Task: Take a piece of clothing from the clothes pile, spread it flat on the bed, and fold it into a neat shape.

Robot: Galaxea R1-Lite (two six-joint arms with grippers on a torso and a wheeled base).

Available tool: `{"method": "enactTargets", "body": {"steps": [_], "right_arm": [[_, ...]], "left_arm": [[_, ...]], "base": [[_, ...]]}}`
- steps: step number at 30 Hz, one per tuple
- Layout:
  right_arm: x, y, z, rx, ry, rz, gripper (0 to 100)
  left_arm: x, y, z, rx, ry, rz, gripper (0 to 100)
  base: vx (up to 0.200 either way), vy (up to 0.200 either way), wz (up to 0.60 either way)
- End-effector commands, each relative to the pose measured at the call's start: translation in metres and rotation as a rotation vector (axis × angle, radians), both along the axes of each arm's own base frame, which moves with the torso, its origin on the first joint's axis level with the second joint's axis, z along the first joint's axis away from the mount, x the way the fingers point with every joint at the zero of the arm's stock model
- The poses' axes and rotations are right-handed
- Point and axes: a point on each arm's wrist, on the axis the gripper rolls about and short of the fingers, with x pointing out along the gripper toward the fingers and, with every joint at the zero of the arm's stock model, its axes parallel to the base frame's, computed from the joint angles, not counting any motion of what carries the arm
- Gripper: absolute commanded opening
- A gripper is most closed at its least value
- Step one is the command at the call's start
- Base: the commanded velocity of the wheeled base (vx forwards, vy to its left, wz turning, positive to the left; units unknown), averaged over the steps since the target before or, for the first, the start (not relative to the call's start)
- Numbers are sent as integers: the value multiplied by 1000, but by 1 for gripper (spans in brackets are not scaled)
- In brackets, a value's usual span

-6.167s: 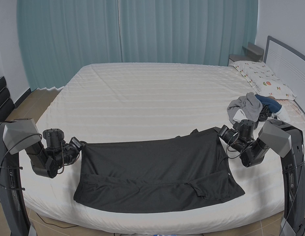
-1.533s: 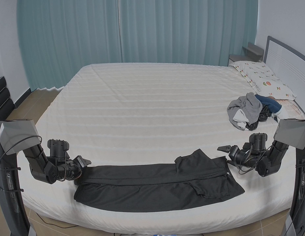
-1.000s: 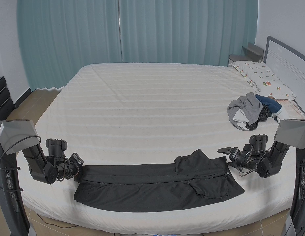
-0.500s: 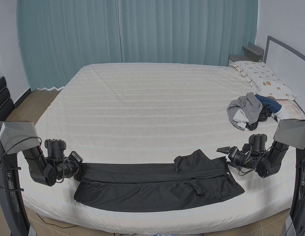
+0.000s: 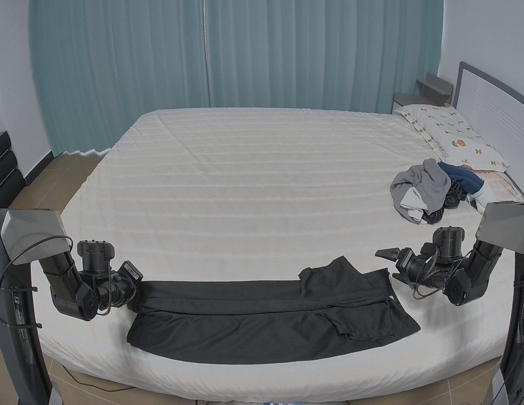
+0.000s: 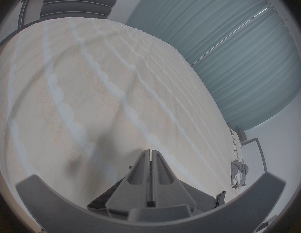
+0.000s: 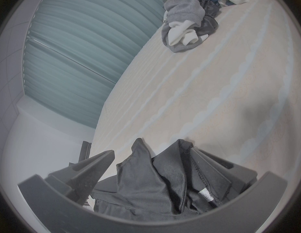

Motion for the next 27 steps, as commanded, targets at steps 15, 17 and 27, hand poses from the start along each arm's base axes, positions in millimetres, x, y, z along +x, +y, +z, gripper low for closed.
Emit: {"method": "enactTargets", "body": {"steps": [15,17,27], "right_arm": [[-2,11,-23,-43,39,54,100],[-1,13,-26,-43,44,60,100],[8,4,-27,-47,34,26,0]], "left_arm": [[0,0,-1,0,2,-2,0],[0,0,-1,1,2,-1,0],[0,0,-1,0,2,-2,0]], "base": [[0,0,0],[0,0,0],[0,0,0]]}}
